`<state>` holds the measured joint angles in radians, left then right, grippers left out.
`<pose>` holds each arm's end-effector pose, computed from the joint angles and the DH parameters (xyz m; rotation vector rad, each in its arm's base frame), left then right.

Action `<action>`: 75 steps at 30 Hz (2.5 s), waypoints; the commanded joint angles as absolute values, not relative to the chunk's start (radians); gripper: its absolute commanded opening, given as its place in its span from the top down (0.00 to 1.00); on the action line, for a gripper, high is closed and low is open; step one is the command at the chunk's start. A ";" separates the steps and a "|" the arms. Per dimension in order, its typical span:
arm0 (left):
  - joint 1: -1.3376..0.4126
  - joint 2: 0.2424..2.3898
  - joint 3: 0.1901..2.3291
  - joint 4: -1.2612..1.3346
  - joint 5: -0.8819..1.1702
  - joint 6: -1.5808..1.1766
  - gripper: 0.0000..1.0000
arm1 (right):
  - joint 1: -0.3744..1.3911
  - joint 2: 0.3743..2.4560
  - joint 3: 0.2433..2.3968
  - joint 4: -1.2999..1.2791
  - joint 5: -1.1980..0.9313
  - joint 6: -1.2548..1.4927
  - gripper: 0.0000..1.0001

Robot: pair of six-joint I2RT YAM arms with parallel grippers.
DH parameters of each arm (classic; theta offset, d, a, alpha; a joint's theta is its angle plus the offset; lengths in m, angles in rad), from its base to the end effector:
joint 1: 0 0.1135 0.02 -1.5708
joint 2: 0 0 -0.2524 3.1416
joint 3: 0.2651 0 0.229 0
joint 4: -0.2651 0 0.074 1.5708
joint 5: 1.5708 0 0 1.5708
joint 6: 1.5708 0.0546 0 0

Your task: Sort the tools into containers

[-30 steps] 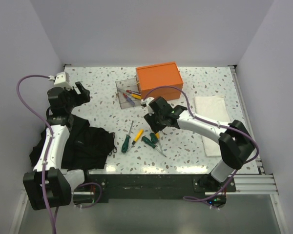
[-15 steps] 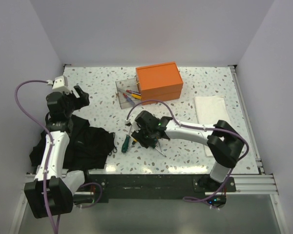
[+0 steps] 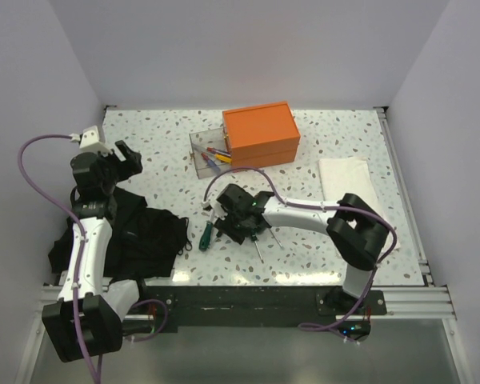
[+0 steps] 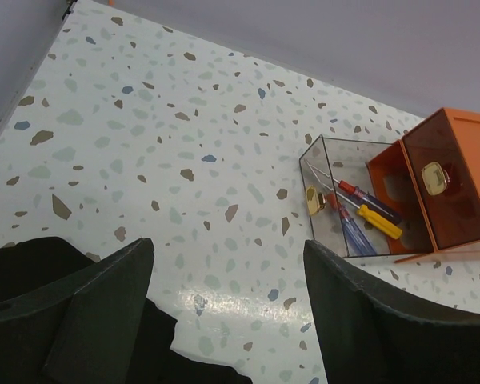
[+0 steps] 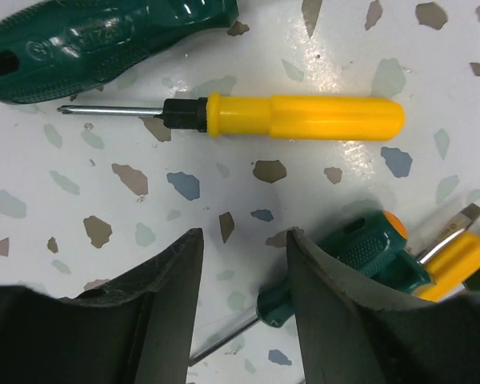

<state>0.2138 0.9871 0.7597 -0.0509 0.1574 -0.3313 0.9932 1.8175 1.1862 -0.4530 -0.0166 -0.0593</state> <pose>0.2293 0.0410 0.2976 -0.3916 1.8097 -0.2274 0.1934 0.2984 0.1626 -1.3592 2.3288 0.3212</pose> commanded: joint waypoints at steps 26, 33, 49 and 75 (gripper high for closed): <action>0.304 0.940 0.726 -0.025 0.202 -0.373 0.20 | 0.956 1.985 1.396 -0.630 -0.308 -0.865 0.50; 0.302 0.962 0.719 0.012 0.209 -0.385 0.20 | 0.956 1.905 1.289 -0.589 -0.287 -1.009 0.60; 0.302 1.054 0.762 0.067 0.230 -0.413 0.20 | 0.850 1.746 1.589 -0.651 -0.551 -0.604 1.00; 0.302 1.045 0.758 0.028 0.209 -0.397 0.21 | 0.775 2.378 2.278 -0.351 0.160 -0.182 1.00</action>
<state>0.2943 1.0603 0.7219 0.0044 0.2157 -0.4049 0.7830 2.4157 2.2227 -0.4019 0.0956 -0.1642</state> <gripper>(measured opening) 0.794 0.165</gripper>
